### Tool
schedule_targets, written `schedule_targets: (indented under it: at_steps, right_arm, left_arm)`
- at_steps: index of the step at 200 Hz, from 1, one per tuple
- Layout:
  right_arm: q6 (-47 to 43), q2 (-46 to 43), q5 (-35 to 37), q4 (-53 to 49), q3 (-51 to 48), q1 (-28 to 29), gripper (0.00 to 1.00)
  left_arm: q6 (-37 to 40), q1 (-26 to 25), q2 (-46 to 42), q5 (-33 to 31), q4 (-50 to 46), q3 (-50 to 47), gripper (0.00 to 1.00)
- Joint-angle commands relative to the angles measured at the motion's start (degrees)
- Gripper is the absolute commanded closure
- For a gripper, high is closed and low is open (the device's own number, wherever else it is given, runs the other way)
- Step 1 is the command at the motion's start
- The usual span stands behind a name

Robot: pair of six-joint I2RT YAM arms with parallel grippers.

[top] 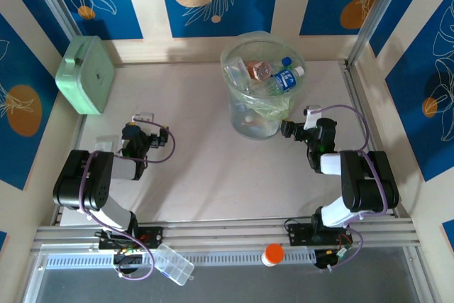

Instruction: Put the plastic bottles in the bin

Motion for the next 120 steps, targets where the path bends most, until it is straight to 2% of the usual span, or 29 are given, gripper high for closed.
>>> schedule_targets:
  at_steps: [1,120]
  right_arm:
    - [-0.70,0.27,-0.40,0.38,0.66,-0.15,0.01]
    - [-0.73,0.23,-0.40,0.36,0.62,-0.17,0.01]
  left_arm:
    - [-0.30,0.83,-0.81,1.12,1.67,0.06,0.01]
    - [-0.49,0.91,-0.70,1.38,0.86,0.57,0.01]
